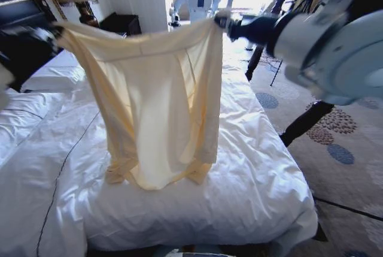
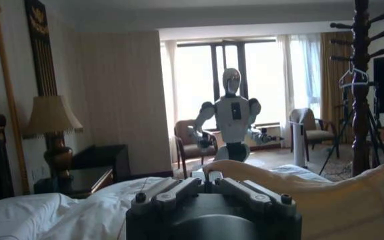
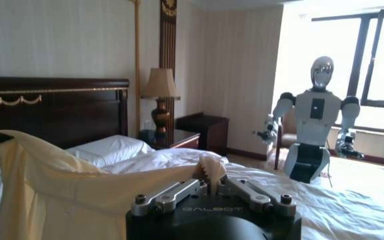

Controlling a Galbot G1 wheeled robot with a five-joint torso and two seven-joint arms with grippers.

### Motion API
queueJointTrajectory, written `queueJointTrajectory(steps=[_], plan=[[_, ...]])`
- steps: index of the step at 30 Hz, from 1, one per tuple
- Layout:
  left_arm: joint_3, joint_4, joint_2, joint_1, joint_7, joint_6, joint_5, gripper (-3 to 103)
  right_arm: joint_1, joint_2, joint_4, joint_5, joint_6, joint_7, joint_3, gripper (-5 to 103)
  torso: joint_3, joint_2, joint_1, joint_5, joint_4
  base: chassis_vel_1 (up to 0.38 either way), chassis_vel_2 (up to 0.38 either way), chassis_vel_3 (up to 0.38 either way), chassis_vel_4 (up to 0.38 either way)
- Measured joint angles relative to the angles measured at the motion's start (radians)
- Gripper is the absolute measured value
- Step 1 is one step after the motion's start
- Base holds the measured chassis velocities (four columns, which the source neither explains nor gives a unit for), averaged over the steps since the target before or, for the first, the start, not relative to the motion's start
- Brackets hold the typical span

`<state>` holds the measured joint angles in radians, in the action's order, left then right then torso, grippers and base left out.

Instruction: Pick up the clothes from the bed and hang them on the clothes hanger.

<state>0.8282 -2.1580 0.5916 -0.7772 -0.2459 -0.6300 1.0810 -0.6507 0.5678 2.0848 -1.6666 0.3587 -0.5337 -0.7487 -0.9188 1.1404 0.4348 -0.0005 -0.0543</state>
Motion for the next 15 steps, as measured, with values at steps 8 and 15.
queueJointTrajectory(steps=[8, 15], plan=[[-0.195, 0.125, 0.108, 0.031, 0.028, 0.138, -0.175, 0, 0.174, 0.100, -0.145, 0.205, -0.014, 0.045, 0.025, 0, 0.000, 0.000, 0.000, -0.0001, -0.0009, 0.000, 0.000, 0.000, 0.000], [-0.262, 0.320, 0.133, 0.071, 0.040, 0.287, -0.264, 0, 0.301, 0.345, -0.454, 0.450, -0.060, 0.133, 0.046, 0, 0.000, 0.000, 0.000, -0.0008, 0.0008, 0.000, 0.000, 0.000, 0.000]])
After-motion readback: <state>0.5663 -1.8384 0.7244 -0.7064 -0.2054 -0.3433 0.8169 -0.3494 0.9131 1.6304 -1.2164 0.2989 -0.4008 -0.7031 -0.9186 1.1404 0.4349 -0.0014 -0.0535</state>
